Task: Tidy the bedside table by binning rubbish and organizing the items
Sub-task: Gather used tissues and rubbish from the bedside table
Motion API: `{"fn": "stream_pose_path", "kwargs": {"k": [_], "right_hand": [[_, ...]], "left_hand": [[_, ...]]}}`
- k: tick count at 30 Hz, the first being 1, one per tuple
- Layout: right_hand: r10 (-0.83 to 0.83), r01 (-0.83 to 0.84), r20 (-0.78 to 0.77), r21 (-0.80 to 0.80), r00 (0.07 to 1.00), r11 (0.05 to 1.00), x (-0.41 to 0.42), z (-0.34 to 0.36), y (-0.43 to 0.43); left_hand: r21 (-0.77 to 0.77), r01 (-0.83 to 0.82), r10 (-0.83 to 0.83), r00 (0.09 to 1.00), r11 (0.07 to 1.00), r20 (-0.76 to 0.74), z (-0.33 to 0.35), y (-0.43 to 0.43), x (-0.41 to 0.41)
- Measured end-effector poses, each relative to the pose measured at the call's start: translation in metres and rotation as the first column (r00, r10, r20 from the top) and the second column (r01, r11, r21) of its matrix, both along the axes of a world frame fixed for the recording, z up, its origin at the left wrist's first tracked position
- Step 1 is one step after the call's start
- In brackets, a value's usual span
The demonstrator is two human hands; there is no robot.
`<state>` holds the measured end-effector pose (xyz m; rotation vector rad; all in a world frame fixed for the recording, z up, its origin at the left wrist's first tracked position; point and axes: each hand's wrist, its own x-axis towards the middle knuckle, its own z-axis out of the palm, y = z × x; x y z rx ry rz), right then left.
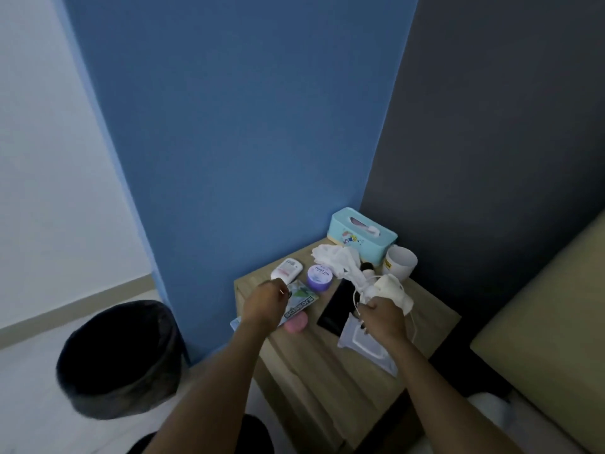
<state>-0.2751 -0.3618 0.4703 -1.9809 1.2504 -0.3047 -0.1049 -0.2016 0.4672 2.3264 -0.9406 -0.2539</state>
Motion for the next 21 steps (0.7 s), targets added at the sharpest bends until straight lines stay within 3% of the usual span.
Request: {"fn": "stream_pose_path", "kwargs": {"k": [15,18,21], "right_hand": [[0.043,-0.046,0.035,0.067,0.998,0.997,-0.016,-0.014,-0.010],[0.048,-0.049,0.032,0.014,0.998,0.999,-0.002,-0.005,-0.017],[0.029,-0.024,0.087,-0.056,0.996,0.998,0.023,0.003,-0.035]], "left_hand": [[0.051,-0.030,0.029,0.999,0.998,0.035,0.011,0.008,-0.013],[0.058,-0.049,0.047,0.998,0.997,0.040,0.007,0.005,-0.002],[0.195,-0.124,0.124,0.992,0.973,0.009,-0.004,0.003,0.014]]}}
